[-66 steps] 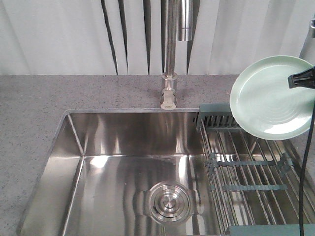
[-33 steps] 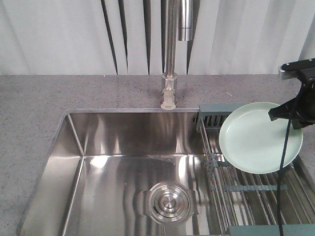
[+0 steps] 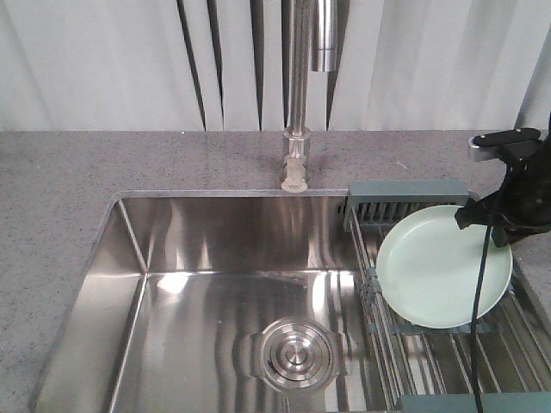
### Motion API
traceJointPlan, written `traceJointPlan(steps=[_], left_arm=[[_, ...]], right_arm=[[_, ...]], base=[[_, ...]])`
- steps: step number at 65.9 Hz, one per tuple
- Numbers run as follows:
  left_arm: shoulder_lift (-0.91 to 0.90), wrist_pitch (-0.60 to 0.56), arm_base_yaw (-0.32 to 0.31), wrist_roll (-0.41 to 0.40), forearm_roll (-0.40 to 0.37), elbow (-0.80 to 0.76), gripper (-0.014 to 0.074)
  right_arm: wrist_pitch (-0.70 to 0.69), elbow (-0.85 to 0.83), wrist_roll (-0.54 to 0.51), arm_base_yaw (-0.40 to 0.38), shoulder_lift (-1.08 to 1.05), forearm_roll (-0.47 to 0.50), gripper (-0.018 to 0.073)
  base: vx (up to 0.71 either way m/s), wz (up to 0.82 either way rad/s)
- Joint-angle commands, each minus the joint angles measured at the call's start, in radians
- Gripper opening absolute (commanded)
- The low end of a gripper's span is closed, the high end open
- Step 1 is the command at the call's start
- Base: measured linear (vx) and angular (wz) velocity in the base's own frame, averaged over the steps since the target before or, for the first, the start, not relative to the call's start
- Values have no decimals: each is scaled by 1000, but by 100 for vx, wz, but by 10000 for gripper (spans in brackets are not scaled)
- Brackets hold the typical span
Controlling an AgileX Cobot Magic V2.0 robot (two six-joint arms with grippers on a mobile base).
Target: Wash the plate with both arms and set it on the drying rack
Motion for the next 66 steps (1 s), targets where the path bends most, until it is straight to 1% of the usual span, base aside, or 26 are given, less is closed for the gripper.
traceJointPlan(steps=[1,8,18,22,28,34,40,47,53,57,62,66], left_arm=[[-4,-55,-1,1,-24,-24,-6],[-4,-55,-1,1,-24,-24,-6],[-4,-55,-1,1,-24,-24,-6],[-4,-55,-1,1,-24,-24,-6],[-4,-55,-1,1,-24,-24,-6],[-4,-55,-1,1,-24,-24,-6],[-4,-56,-1,1,-24,-24,-6],[-4,-66,-1,1,-24,-24,-6],[-4,-83,-1,0,-26,-24,-6],[-4,-86,-1,0,-37,-24,-6],[-4,-97,-1,0,-66,-24,-6],[-4,-103,-1,1,-105,-24,-6]], right_arm=[[-23,-31,-15,-7,-45,-3,90],[-28,-31,-15,-7,-45,-8,175],[-41,-31,-11,-7,-45,-22,319],[-51,-31,1,-7,-45,-40,354],[-62,-31,4,-7,-53,-63,365],[-92,-31,4,-7,-85,-64,351],[-136,-31,3,-7,-137,-61,316],[-187,-31,3,-7,-222,-54,230],[-221,-31,-14,-7,-306,-29,132],[-239,-31,-49,-6,-365,13,61],[-243,-31,-154,14,-435,121,-16],[-240,-31,-252,45,-486,207,-13]], base=[[0,0],[0,0],[0,0],[0,0],[0,0],[0,0],[0,0],[0,0],[0,0],[0,0],[0,0],[0,0]])
